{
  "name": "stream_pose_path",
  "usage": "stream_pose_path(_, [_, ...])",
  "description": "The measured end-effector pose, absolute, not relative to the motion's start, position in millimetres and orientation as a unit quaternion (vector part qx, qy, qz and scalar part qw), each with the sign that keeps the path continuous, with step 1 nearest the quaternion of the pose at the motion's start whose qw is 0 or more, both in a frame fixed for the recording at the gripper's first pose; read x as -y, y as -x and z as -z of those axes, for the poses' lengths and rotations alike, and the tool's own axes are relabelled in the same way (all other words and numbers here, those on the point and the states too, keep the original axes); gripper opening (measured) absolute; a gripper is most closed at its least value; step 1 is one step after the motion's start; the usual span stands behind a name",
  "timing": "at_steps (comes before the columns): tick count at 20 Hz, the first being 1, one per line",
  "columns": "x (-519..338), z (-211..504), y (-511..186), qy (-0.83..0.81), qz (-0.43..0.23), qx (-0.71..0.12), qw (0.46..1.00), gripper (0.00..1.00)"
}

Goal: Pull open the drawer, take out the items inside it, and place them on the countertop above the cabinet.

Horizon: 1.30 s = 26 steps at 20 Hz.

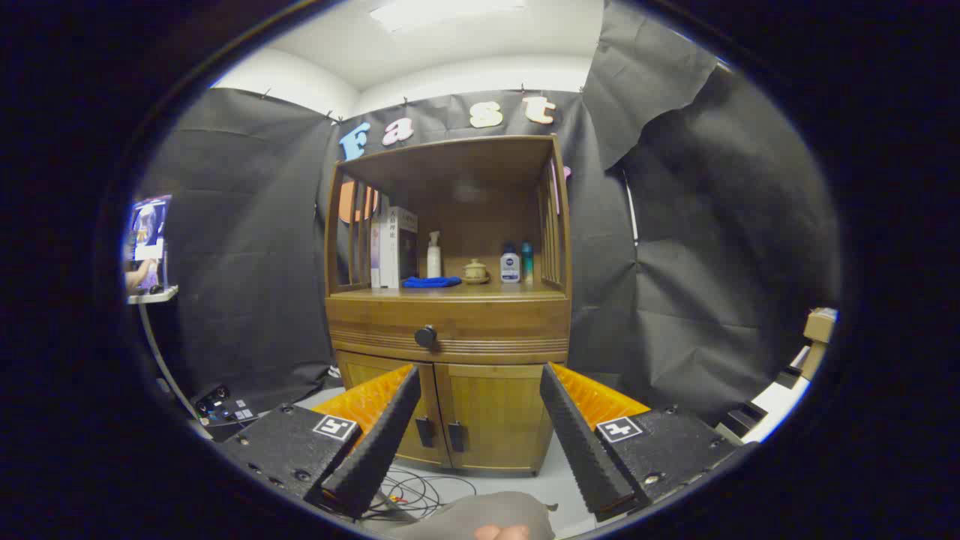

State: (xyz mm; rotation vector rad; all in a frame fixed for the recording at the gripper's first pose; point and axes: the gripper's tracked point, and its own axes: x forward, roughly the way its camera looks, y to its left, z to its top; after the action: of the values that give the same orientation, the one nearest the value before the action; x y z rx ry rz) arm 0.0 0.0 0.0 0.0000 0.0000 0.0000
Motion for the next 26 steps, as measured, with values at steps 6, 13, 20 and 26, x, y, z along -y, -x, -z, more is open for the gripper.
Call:
stream_pose_path(6, [-9.1, -9.5, 3.7, 0.020, -0.018, 0.014, 1.000, 1.00])
stream_pose_path(13, [-14.8, -15.4, 11.9, 0.031, -0.028, 0.025, 0.999, 1.00])
stream_pose_path(20, [-13.7, -16.8, 11.1, 0.033, -0.026, 0.025, 0.999, 1.00])
stream_pose_path(26, [-13.8, -16.4, 10.8, 0.031, -0.025, 0.024, 0.999, 1.00])
